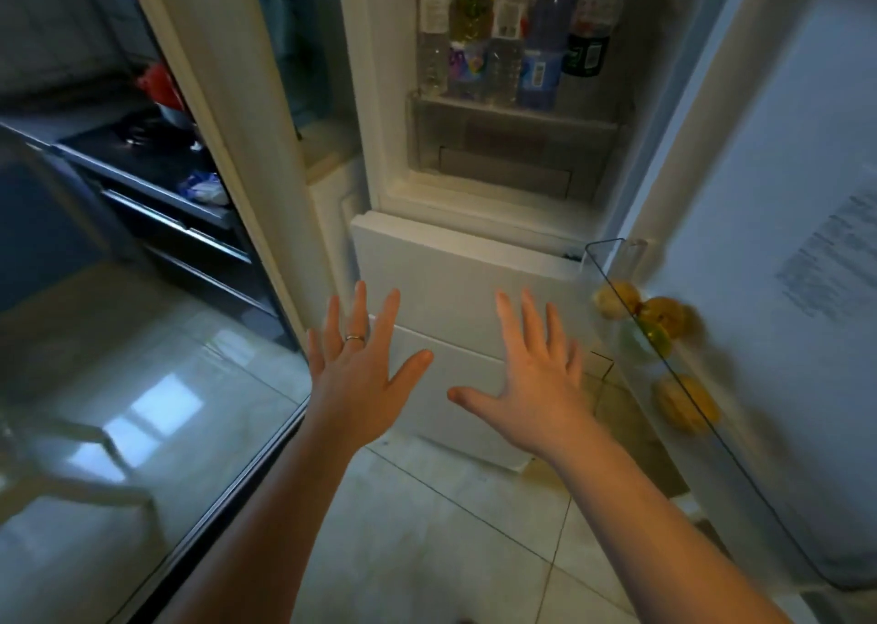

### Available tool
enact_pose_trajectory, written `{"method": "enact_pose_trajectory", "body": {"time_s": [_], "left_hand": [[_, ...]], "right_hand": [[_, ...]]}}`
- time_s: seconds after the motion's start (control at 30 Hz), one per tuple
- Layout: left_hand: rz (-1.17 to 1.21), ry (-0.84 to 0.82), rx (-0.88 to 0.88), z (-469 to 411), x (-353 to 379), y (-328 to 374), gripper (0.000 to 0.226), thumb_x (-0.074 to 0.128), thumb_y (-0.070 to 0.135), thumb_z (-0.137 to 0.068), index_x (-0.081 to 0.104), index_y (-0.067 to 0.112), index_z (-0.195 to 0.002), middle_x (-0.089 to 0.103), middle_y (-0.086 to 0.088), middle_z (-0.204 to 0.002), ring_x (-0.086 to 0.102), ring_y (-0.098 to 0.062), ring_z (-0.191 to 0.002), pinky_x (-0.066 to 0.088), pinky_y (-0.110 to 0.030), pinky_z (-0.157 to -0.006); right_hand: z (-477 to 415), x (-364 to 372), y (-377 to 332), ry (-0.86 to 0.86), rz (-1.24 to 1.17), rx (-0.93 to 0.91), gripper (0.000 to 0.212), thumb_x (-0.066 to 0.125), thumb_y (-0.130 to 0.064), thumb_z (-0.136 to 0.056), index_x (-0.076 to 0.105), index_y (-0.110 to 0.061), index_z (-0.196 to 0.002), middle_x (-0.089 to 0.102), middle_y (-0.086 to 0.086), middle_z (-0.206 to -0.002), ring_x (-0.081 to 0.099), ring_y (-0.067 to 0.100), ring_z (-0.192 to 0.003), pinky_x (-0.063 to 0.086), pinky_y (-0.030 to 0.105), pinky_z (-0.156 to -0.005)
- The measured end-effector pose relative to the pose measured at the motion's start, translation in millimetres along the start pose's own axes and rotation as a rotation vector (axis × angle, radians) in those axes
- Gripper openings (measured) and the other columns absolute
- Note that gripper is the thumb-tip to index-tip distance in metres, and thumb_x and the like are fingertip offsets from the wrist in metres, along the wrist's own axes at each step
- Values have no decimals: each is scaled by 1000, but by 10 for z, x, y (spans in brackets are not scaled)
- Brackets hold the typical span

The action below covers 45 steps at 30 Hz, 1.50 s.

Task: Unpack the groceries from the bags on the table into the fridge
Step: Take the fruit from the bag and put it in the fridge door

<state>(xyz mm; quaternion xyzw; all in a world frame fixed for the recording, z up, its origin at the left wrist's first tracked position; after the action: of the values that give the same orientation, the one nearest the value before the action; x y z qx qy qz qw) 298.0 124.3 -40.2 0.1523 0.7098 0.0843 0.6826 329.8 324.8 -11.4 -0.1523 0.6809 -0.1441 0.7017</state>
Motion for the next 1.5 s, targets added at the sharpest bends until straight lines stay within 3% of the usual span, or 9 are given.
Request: {"method": "enact_pose_trajectory", "body": {"time_s": [0.37, 0.47, 0.53, 0.77, 0.93, 1.3, 1.5], "left_hand": [[-17, 36, -37, 1027, -13, -160, 88, 0, 87, -79, -16, 45, -154, -32, 6, -160, -32, -26, -147, -17, -52, -116], [-28, 38, -22, 1392, 11, -145, 83, 13, 81, -86, -14, 45, -155, -33, 9, -159, -32, -25, -147, -16, -52, -117], [-30, 38, -1, 1670, 43, -146, 83, 11, 82, -84, -13, 45, -155, -31, 9, -158, -32, -23, -146, -17, -51, -116], [-38, -88, 11, 2620, 159, -55, 84, 7, 82, -81, -17, 46, -153, -30, 8, -162, -29, -26, -149, -18, -49, -115], [4, -149, 71, 3104, 328, 76, 83, 6, 83, -81, -16, 48, -153, -25, 8, -164, -26, -23, -150, -10, -54, -120], [28, -337, 218, 3644, 736, 1025, 81, 15, 79, -86, -14, 47, -154, -30, 11, -162, -31, -20, -149, -11, -53, -122], [70, -401, 302, 3899, 1199, 1998, 80, 17, 80, -87, -12, 48, -154, -27, 12, -163, -30, -19, -149, -11, -52, -122]], "right_hand": [[808, 191, -139, -13, -18, -67, 117, 58, -77, -76, -27, -44, -148, -34, -11, -159, -29, 24, -148, -8, 57, -120], [1215, 244, -148, -16, 10, -57, 117, 58, -78, -76, -27, -43, -149, -31, -11, -160, -27, 25, -149, -6, 57, -120], [1514, 292, -142, -21, 21, -46, 118, 58, -78, -75, -27, -42, -149, -30, -10, -160, -26, 26, -149, -6, 58, -120], [2522, 494, -58, -74, 52, 14, 117, 57, -77, -77, -28, -43, -148, -32, -11, -160, -29, 25, -148, -7, 59, -120], [3046, 522, 80, -76, 67, 61, 117, 57, -78, -76, -28, -42, -149, -32, -11, -160, -27, 26, -149, -6, 59, -120], [3834, 292, 935, -34, 49, 220, 118, 58, -79, -75, -27, -43, -149, -26, -9, -163, -20, 27, -151, -2, 59, -121], [4366, -99, 1877, -3, 45, 318, 116, 56, -80, -76, -23, -41, -152, -23, -9, -163, -17, 28, -152, -2, 58, -120]]}}
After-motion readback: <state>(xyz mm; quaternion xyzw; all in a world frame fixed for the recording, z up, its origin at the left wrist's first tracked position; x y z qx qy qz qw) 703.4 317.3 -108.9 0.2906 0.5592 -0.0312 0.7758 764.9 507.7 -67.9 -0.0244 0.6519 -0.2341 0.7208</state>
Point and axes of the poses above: each hand's wrist, its own z-axis away from the middle knuckle, its own x-axis out of the palm, y = z × x, the point moved 2 cm from there along -z, towards the middle knuckle
